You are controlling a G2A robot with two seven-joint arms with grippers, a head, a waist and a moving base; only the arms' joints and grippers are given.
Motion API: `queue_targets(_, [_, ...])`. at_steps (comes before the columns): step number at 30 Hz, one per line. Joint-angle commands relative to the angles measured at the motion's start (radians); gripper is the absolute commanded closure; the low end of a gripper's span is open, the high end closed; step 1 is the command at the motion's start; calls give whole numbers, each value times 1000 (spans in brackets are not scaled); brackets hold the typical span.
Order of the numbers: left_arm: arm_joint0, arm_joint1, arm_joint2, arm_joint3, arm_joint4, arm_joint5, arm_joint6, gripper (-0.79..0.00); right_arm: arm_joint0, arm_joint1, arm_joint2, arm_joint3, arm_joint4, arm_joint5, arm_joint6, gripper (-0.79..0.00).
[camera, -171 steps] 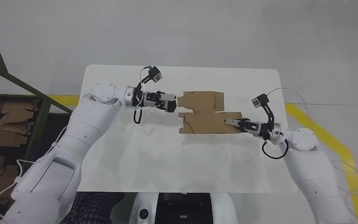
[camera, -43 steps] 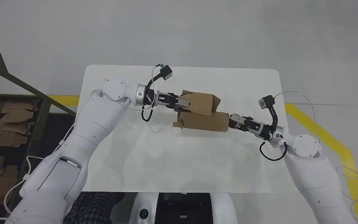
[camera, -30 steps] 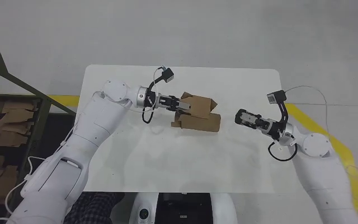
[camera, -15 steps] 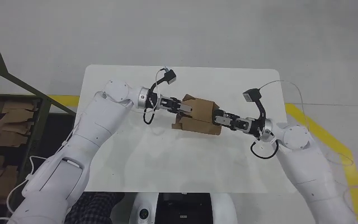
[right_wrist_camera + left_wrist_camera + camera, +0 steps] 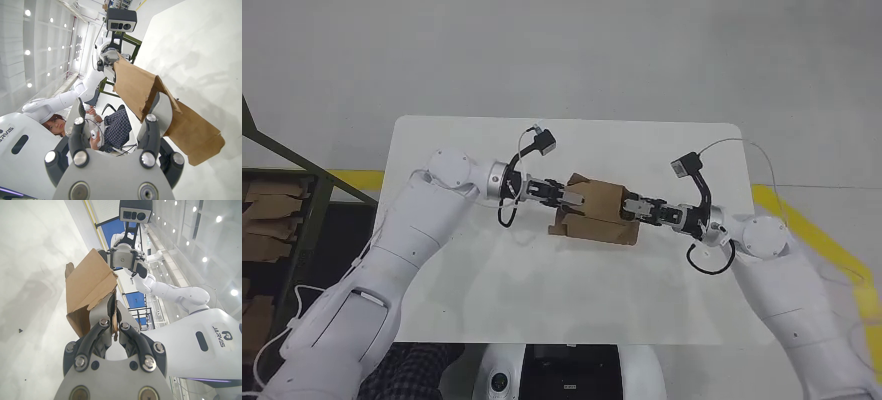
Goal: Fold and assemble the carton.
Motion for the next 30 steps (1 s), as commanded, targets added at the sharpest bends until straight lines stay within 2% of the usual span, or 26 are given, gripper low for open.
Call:
queue_targets(1, [4,1,-2,-3,-1,-2,2,0,7,-4,-12,8,23,-2,12,-588])
queue_targets(8, [14,5,-9,-11,-1,-4,4,0,31,-16,-50,43,58,2,28,-548])
queue_targets(27, [35,18,-26,-35,-5,-7,7,0,62,-31,-78,104,54,17,22,-511])
queue_targets(30, [35,19,-26,-35,-8,-7,7,0,68,-36,-91,107,63,20,24,-453])
